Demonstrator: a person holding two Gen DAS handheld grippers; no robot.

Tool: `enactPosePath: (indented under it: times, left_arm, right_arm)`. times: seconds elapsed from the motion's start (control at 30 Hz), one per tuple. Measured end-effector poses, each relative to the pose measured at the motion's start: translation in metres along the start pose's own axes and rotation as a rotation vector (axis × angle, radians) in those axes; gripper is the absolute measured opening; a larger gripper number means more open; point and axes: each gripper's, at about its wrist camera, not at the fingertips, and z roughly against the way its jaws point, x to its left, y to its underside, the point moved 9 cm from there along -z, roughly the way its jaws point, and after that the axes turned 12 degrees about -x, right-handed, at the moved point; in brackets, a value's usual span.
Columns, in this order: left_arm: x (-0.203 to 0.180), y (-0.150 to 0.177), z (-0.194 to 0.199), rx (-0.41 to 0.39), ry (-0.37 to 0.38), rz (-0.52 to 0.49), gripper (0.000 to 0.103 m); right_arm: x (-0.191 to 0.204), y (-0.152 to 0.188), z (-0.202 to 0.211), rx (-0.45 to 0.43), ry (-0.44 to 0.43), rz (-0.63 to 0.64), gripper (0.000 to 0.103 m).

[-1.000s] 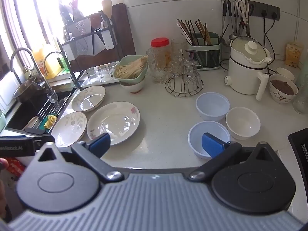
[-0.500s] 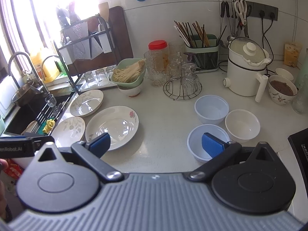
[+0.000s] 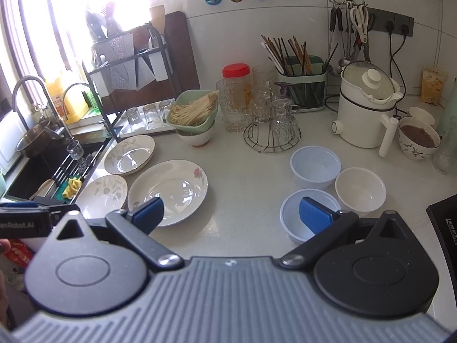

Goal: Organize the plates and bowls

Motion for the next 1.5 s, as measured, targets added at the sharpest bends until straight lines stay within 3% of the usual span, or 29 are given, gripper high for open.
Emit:
enactPosePath:
  times: [0.87,1.03,1.5]
  left_arm:
    - [-0.003,0.000,-0.005,0.031,0.015,0.015,0.099]
    - [-0.015,0.002,-0.002,0.025,0.035,-0.038,0.099]
    - [-0.019,-0.001,-0.015,0.057,0.045,0.033,0.099]
  right_arm:
    - [-0.005,0.008,-0.005,0.049,0.009,-0.012,0.103]
    - [-0.006,0.010,-0.005,0.066,0.002,-0.006,0.103]
    - [-0.017,0.010,-0.005,0.079,0.015,-0.015,0.103]
